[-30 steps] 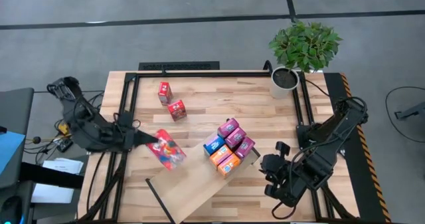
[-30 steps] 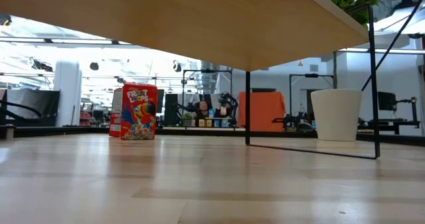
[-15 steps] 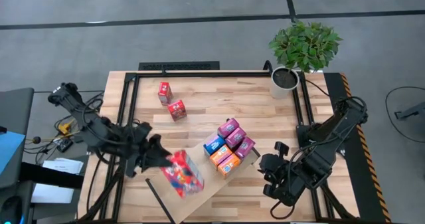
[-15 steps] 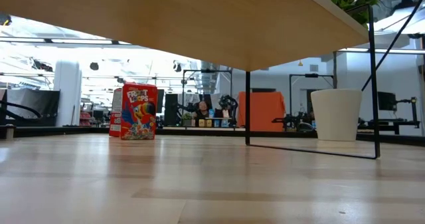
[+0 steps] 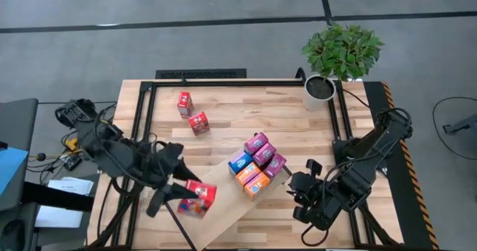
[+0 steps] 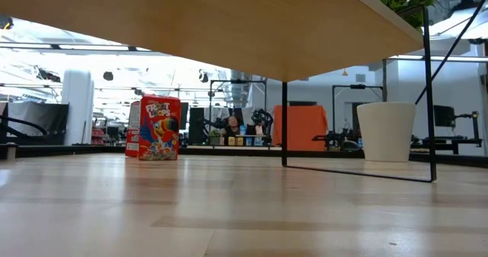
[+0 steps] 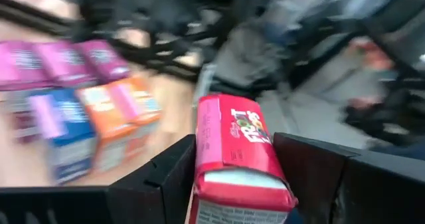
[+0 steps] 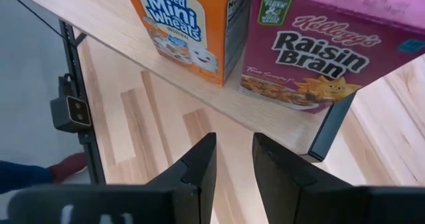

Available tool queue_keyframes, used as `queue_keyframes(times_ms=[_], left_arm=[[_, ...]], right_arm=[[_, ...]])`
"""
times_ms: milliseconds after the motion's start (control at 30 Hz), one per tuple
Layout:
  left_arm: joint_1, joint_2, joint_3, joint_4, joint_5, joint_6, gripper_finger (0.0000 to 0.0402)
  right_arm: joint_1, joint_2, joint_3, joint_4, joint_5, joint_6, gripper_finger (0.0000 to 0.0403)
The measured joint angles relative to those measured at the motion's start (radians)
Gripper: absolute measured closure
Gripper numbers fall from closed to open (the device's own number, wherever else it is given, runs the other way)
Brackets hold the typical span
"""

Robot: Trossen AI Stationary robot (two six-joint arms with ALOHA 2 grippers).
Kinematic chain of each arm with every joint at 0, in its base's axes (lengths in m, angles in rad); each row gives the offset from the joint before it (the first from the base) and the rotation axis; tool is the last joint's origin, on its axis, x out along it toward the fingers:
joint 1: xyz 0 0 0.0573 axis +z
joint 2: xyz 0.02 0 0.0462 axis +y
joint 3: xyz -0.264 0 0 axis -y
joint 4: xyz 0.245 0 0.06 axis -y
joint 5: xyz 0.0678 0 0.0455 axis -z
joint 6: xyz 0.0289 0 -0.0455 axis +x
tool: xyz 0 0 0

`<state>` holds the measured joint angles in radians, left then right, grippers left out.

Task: Stack cereal on shelf
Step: Put the bottom red cereal box onto the shelf

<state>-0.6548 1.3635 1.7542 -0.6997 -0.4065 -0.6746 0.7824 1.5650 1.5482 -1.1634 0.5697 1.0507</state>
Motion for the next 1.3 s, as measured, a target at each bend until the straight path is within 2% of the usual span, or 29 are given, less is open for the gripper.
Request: queue_keyframes(times_ms=[133, 300, 533, 733, 900, 1300], left_arm=[[0.001, 0.069, 0.091, -0.146, -0.051, -0.011, 0.0213], [0.0, 0.12, 0.096, -0.168, -0.055, -0.003, 0.0213], [-0.014, 0.145, 0.096, -0.22, -0.117, -0.044, 0.0217], [-0.049, 0.147, 0.096, -0.277, -0.247, -0.129, 0.024], [-0.06, 0.198, 0.097, -0.276, -0.334, -0.175, 0.0252], [-0.062, 0.357, 0.096, -0.272, -0.336, -0.391, 0.0253]], right_arm=[[-0.007, 0.0, 0.0, 0.0, -0.001, 0.022, 0.028], [-0.014, 0.0, 0.0, 0.001, -0.002, 0.023, 0.028], [-0.028, 0.0, 0.0, 0.001, -0.003, 0.022, 0.028], [-0.04, 0.0, 0.0, 0.001, -0.003, 0.021, 0.0279], [-0.039, 0.0, 0.0, 0.002, -0.004, -0.03, 0.028], [-0.037, 0.0, 0.0, 0.006, -0.027, -0.083, 0.028]])
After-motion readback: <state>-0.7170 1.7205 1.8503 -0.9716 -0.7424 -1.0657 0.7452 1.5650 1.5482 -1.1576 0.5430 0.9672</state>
